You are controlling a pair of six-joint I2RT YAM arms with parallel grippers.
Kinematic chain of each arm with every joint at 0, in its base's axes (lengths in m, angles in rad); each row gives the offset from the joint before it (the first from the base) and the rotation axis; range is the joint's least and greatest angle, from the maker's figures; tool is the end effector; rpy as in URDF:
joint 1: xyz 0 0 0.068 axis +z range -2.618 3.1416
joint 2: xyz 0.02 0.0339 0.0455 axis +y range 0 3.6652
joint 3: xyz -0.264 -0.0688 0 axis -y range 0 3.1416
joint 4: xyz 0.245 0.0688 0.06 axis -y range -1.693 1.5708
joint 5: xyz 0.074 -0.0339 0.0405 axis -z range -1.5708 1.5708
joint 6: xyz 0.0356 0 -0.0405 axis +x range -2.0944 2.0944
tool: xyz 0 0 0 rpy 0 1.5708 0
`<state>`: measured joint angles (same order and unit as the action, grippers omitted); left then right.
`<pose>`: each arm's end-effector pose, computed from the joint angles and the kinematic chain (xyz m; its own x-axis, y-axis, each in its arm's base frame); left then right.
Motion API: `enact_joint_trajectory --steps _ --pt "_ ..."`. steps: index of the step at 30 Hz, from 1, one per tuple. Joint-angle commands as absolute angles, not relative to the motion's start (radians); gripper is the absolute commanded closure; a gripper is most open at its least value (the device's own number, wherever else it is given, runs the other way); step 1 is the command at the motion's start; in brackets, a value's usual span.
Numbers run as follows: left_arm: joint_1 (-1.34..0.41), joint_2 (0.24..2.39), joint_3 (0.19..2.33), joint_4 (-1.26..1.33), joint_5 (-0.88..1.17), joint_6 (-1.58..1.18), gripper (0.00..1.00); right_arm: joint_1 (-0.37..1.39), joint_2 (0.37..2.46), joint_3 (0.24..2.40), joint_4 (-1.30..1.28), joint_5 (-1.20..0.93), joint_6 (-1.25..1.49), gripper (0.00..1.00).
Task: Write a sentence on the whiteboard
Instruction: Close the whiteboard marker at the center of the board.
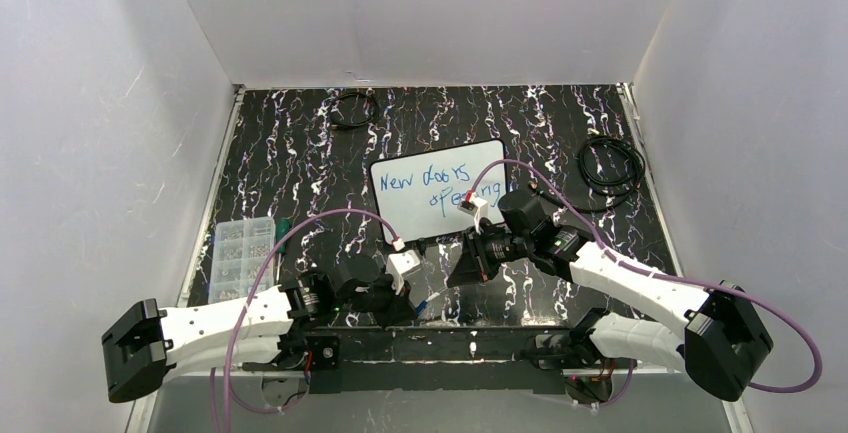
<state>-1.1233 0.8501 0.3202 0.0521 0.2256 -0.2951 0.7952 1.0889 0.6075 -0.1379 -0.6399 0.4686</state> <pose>0.0725 -0.1694 0.1898 -0.4709 0.3261 -0.8197 0.8651 0.3527 -0.3567 0.1431 0.1763 0.2276 -0.7750 -0.2729 -0.5700 -0.6312 0.3785 0.6770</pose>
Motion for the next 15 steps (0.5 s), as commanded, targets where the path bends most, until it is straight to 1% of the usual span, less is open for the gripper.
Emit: enact_joint_trajectory --steps 1,15 --pt "-1.131 0.853 0.345 0.057 0.235 -0.282 1.0 0.804 1.085 0.607 -0.087 -0.679 0.471 0.99" --pt "-1.132 0.84 0.343 0.057 0.228 -0.281 1.0 0.81 1.092 0.582 -0.099 -0.663 0.46 0.99"
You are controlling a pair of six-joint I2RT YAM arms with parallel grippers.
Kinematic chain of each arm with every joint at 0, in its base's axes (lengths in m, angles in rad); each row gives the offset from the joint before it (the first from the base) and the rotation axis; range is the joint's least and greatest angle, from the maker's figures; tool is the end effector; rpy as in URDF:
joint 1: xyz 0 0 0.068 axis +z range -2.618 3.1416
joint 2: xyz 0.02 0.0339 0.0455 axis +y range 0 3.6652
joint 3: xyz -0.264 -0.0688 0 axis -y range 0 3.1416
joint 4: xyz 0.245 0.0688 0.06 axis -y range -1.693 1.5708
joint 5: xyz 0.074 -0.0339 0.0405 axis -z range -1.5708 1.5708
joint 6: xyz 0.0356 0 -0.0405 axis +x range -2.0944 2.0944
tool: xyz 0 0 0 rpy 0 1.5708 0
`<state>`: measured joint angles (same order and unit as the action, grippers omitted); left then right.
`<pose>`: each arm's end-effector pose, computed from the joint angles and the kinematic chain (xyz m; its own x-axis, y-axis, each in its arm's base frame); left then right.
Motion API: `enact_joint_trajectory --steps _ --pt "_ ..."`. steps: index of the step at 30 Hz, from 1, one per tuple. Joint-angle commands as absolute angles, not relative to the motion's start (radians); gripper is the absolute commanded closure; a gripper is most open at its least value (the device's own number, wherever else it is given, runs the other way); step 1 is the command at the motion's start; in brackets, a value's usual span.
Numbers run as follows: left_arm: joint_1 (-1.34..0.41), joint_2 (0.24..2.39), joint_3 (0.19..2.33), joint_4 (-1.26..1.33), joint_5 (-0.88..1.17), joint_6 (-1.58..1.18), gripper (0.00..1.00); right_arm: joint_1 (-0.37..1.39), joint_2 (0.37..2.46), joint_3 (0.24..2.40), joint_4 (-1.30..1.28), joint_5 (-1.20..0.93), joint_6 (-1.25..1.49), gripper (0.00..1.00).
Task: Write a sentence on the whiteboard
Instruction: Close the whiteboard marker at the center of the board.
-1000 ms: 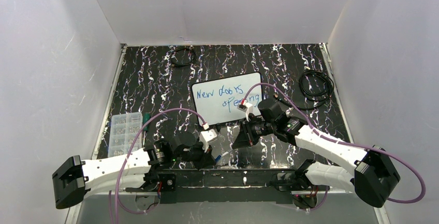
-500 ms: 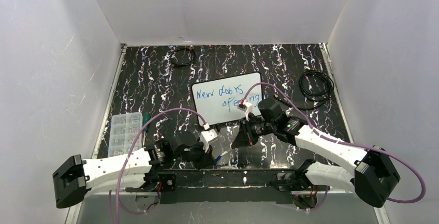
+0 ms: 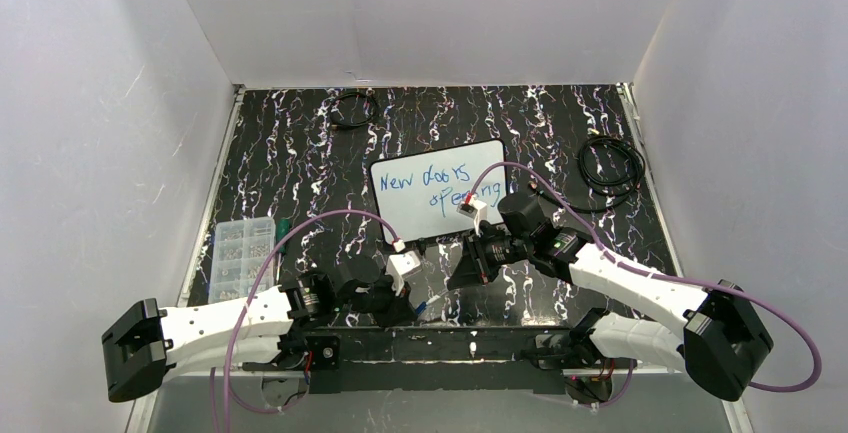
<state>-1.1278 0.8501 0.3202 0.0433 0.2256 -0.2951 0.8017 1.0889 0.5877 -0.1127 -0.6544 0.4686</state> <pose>0.0715 -0.1693 0.1890 -0.4725 0.3347 -0.8153 0.8653 0.3517 -0.3572 0.1409 0.1767 0.2234 -0.7712 -0.2815 -0.5709 -0.6364 0.3603 0.6820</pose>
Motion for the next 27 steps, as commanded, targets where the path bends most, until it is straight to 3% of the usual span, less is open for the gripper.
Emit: enact_joint_trajectory --steps 1,27 --pt "-1.133 0.838 0.342 0.057 0.226 -0.281 1.0 0.81 1.095 0.581 -0.098 -0.662 0.459 0.99" --pt "-1.143 0.853 0.376 0.065 0.202 -0.25 1.0 0.825 1.145 0.577 -0.028 -0.726 0.482 0.99"
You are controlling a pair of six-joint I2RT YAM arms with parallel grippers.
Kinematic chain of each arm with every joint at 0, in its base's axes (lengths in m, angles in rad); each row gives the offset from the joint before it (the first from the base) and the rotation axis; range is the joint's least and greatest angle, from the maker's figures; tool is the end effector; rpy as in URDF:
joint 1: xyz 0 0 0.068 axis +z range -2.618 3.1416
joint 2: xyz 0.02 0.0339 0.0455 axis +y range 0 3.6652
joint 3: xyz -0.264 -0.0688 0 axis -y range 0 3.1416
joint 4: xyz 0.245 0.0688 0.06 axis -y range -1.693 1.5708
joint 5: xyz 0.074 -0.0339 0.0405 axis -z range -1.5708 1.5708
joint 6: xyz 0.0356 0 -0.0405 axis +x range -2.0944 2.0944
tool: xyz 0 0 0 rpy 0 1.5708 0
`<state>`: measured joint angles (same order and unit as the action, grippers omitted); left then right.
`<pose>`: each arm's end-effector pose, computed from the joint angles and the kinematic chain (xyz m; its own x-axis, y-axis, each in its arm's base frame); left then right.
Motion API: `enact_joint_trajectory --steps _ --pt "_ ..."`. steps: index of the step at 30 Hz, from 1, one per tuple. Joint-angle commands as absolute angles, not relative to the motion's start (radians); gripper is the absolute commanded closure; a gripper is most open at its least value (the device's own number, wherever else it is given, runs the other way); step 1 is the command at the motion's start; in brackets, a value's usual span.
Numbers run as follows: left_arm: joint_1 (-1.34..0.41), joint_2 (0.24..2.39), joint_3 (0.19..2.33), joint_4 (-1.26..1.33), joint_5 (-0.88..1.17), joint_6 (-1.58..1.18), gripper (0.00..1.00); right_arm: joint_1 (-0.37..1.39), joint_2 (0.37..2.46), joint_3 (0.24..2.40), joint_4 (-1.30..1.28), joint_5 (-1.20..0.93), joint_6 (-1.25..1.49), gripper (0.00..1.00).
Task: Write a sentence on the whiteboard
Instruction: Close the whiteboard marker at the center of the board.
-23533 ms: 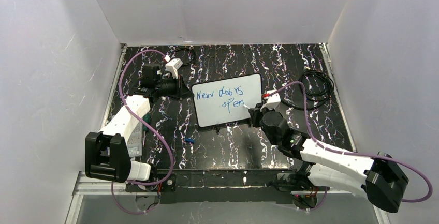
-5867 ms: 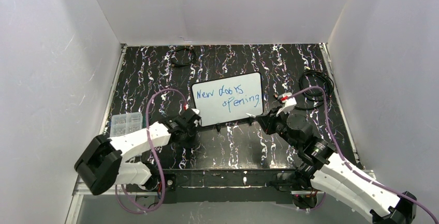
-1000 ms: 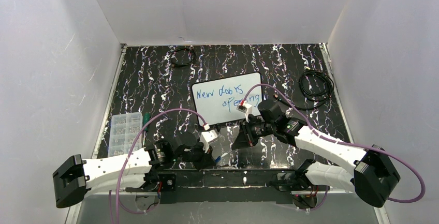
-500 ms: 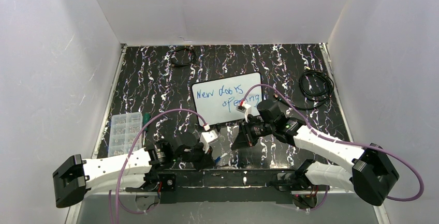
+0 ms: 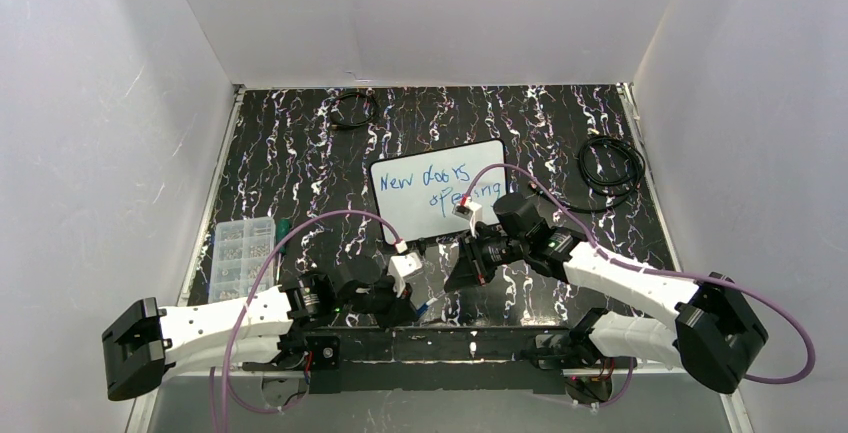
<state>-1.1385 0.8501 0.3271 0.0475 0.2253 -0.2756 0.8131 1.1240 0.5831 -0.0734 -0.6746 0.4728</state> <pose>0.0701 -0.1710 0.1917 -0.4480 0.3379 -0.8277 0.8795 0.3325 -0.3403 0.1419 0.1824 0.2182 -0.7707 -0.2972 -0.5636 -0.6370 0.3384 0.6926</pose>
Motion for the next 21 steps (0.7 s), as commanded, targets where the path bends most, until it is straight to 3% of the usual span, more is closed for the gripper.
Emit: enact_joint_trajectory --steps 1,21 --pt "-1.143 0.859 0.382 0.068 0.19 -0.245 1.0 0.827 1.147 0.577 -0.026 -0.728 0.48 0.99" --pt "-1.143 1.038 0.49 0.334 0.079 -0.164 1.0 0.877 1.191 0.627 -0.129 -0.706 0.434 0.99"
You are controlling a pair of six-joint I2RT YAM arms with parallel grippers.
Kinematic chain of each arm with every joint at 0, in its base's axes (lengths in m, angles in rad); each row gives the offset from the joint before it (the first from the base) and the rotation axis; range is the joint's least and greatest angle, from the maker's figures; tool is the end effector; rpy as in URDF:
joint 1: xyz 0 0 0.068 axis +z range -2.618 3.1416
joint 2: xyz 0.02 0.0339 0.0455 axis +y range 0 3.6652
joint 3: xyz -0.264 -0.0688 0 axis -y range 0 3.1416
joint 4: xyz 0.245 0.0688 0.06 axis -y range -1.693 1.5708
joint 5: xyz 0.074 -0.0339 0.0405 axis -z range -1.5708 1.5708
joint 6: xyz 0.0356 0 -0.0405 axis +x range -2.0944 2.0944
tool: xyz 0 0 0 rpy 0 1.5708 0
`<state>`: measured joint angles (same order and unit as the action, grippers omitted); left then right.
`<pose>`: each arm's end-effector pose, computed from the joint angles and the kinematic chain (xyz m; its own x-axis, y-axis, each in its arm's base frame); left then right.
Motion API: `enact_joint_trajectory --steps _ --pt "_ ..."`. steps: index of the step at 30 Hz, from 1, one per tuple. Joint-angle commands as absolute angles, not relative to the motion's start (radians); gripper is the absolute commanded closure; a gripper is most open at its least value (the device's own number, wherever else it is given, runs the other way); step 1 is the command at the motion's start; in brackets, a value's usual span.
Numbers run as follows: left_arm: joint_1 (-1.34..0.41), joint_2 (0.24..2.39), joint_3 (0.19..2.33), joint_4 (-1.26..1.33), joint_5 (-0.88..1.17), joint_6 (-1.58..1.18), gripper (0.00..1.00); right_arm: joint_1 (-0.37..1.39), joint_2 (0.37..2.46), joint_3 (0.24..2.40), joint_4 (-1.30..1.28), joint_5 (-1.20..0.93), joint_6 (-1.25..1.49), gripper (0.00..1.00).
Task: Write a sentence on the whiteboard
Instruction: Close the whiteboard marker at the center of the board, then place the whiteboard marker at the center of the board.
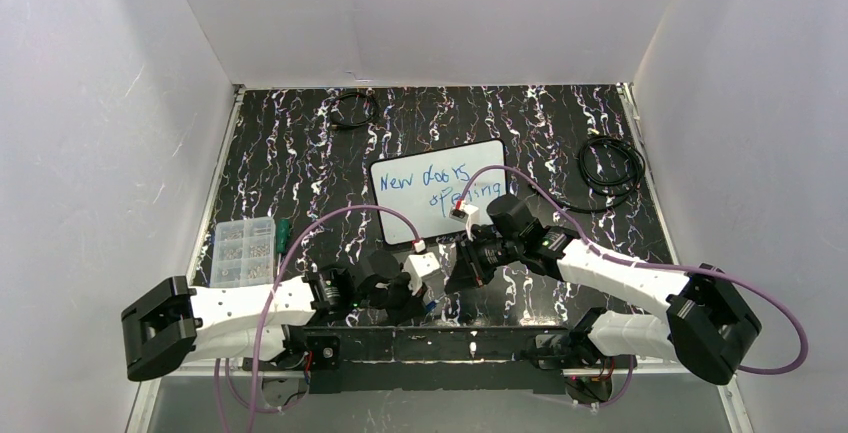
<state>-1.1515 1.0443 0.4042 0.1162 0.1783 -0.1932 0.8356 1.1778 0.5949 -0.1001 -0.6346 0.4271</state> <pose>0.0814 -0.1981 0.1890 -0.3845 0.3984 -0.8327 0.9044 0.3433 -0.2533 0.1427 0.1893 0.2078 -0.7605 -0.3436 -0.5510 -0.6490 0.3751 0.6619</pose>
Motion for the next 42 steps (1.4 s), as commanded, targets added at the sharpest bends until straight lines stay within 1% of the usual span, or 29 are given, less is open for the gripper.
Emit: enact_joint_trajectory --steps 1,22,23,26,27,28,30,31,33,35,38,40,42 --pt "-1.143 1.039 0.494 0.346 0.072 -0.157 1.0 0.878 1.191 0.627 -0.13 -0.708 0.436 0.99" --pt "-1.143 1.054 0.548 0.461 0.014 -0.094 1.0 0.956 1.246 0.594 -0.071 -0.666 0.48 0.99" --pt "-1.143 1.055 0.546 0.46 0.014 -0.096 1.0 0.956 1.239 0.595 -0.077 -0.64 0.482 0.99" --pt "-1.141 1.052 0.528 0.448 0.014 -0.108 1.0 0.953 1.203 0.603 -0.147 -0.44 0.491 0.99" --pt "-1.141 1.046 0.513 0.428 -0.019 -0.121 1.0 0.945 1.192 0.6 -0.167 -0.39 0.495 0.99" --pt "-1.14 1.037 0.503 0.418 -0.038 -0.137 0.97 0.938 1.179 0.592 -0.171 -0.36 0.503 0.99" --pt "-1.14 1.009 0.458 0.385 -0.072 -0.168 0.81 0.922 1.148 0.566 -0.164 -0.305 0.529 0.98" --pt "-1.14 0.989 0.435 0.37 -0.094 -0.186 0.73 0.912 1.13 0.552 -0.157 -0.285 0.541 0.93" --pt "-1.14 0.944 0.399 0.325 -0.135 -0.211 0.6 0.89 1.095 0.533 -0.16 -0.252 0.557 0.84" --pt "-1.138 0.894 0.374 0.265 -0.175 -0.235 0.51 0.869 1.058 0.518 -0.177 -0.228 0.56 0.78" --pt "-1.136 0.81 0.352 0.182 -0.229 -0.272 0.42 0.838 1.034 0.508 -0.21 -0.201 0.556 0.64" --pt "-1.13 0.766 0.362 0.103 -0.272 -0.3 0.34 0.819 1.026 0.512 -0.244 -0.167 0.556 0.53" --pt "-1.116 0.748 0.403 -0.01 -0.33 -0.333 0.26 0.803 1.014 0.528 -0.287 -0.109 0.558 0.37"
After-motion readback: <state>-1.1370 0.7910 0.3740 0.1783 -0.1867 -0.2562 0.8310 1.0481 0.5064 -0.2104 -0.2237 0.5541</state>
